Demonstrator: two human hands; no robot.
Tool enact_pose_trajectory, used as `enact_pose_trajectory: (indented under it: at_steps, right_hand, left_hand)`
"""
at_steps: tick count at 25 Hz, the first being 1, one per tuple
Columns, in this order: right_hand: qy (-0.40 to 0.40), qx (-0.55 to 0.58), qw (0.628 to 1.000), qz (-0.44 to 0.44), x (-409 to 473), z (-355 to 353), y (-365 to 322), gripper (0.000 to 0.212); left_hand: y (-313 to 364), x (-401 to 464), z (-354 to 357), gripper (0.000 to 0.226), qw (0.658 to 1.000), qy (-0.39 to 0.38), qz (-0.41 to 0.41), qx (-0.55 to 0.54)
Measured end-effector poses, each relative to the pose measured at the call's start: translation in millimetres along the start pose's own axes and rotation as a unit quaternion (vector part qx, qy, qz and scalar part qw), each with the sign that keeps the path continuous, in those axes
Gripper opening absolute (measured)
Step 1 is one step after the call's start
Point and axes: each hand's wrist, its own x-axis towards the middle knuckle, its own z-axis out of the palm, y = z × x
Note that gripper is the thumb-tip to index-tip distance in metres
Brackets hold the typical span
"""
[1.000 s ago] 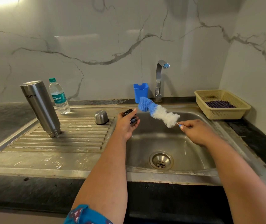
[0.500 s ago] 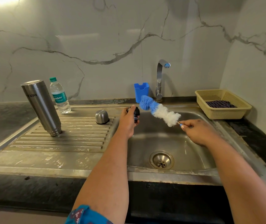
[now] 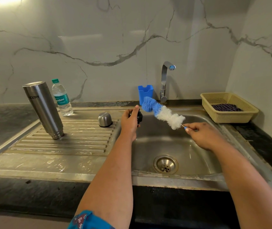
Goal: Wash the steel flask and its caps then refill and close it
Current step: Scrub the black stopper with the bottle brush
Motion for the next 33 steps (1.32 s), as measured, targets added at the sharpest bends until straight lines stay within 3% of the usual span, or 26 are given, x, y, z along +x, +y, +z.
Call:
enact_pose_trajectory:
  at_steps: [3, 7, 9, 14, 17, 21, 24, 28, 31, 33]
  right_hand:
    - [0.012, 0.055, 0.998, -0.001, -3, -5, -1, 0.032]
    - [-0.086, 0.175, 0.980, 0.041, -12, -11, -4, 0.026]
    - [-0.122, 0.143, 0.982, 0.030, -16, -7, -8, 0.027]
    - [-0.088, 0.061, 0.994, -0.014, -18, -2, -15, 0.031]
    - [-0.147, 0.107, 0.983, 0.001, -20, -4, -13, 0.030]
    - [-0.138, 0.108, 0.984, 0.009, -17, -6, -10, 0.026]
    - [-0.194, 0.133, 0.972, 0.025, -17, -10, -7, 0.024]
    - [-0.170, 0.135, 0.976, 0.023, -12, -8, -3, 0.023]
    - [-0.203, 0.143, 0.968, 0.029, -14, -12, -1, 0.025]
    - [-0.201, 0.140, 0.969, 0.032, -13, -12, 0, 0.025]
  left_hand:
    - [-4, 3, -4, 0.036, 0.999, 0.002, -0.045, -0.028]
    - [-21, 14, -16, 0.064, 0.972, 0.060, 0.045, 0.223]
    - [-24, 14, -17, 0.063, 0.960, 0.075, 0.091, 0.254]
    - [-16, 5, -13, 0.052, 0.908, 0.105, 0.205, 0.350]
    - [-13, 4, -17, 0.048, 0.904, 0.146, 0.201, 0.349]
    - [-12, 2, -11, 0.044, 0.892, 0.091, 0.235, 0.375]
    - [-11, 3, -14, 0.039, 0.894, 0.140, 0.213, 0.369]
    - [-14, 1, -8, 0.038, 0.868, 0.076, 0.267, 0.412]
    - [-15, 5, -15, 0.040, 0.891, 0.125, 0.212, 0.383]
    - [-16, 6, -17, 0.042, 0.895, 0.113, 0.201, 0.382]
